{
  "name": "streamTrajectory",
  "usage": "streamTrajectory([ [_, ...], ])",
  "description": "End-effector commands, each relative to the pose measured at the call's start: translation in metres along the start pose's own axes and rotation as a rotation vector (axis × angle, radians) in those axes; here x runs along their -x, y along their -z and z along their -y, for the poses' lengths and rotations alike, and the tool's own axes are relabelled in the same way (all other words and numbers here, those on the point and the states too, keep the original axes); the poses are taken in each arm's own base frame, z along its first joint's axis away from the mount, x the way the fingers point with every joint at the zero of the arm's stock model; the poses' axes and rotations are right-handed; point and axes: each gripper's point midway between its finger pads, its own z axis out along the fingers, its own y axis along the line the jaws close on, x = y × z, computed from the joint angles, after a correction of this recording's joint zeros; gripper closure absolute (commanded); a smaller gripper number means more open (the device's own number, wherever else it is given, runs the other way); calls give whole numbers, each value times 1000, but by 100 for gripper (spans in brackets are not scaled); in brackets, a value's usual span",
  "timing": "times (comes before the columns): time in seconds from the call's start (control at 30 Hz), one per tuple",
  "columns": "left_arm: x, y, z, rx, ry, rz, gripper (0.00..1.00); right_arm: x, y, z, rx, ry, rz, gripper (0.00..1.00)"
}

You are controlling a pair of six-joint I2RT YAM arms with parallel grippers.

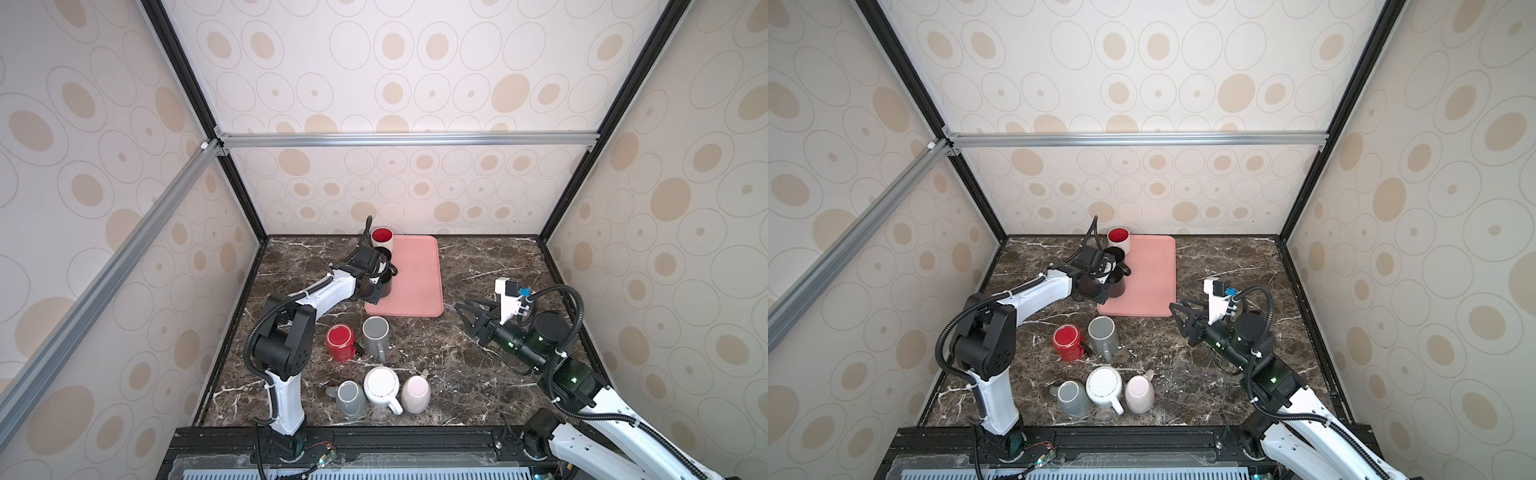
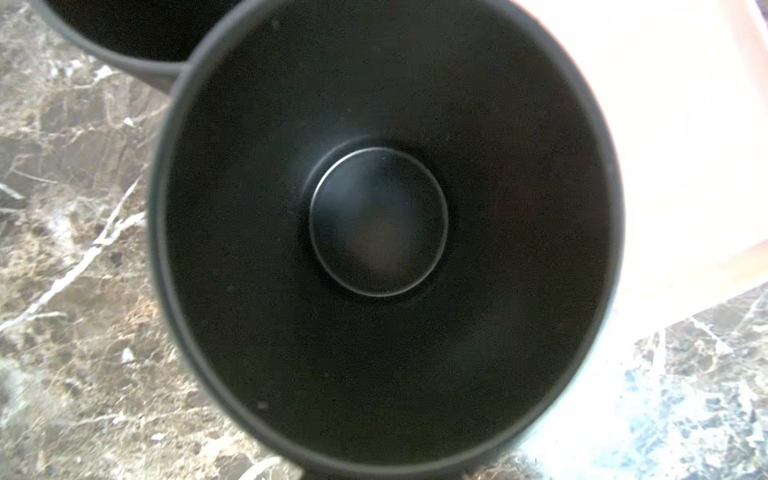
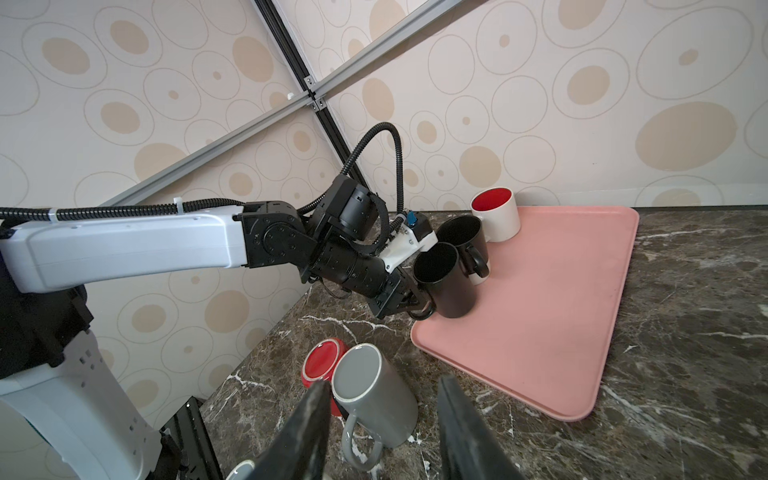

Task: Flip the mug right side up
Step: 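Lower the black mug onto the tray beside the other black mug and release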

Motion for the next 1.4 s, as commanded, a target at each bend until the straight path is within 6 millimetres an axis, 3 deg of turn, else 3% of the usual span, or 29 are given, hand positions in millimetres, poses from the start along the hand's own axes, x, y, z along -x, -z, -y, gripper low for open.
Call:
streamTrajectory([
  [0.0, 37, 13, -13, 19, -12, 104, 100, -1, 3, 5, -21, 11, 4, 56],
  [0.57, 48, 0, -23, 30, -23, 101, 100, -2, 4, 8, -36, 1, -3, 56],
  [0.77, 43, -6, -29, 41, -11, 69, 100, -2, 4, 8, -36, -2, -3, 56],
  [0.9, 36, -6, -32, 63, 1, 64, 65, -2, 4, 8, -37, -4, -4, 56],
  [0.97, 32, -6, -34, 74, 6, 63, 57, -2, 3, 8, -35, -5, -4, 56],
  [1.17, 25, -3, -45, 138, 18, 54, 49, -1, 2, 6, -26, -7, -6, 55],
  [1.37, 34, 17, -49, 164, 50, 103, 46, -2, 2, 6, -25, -10, -12, 53],
])
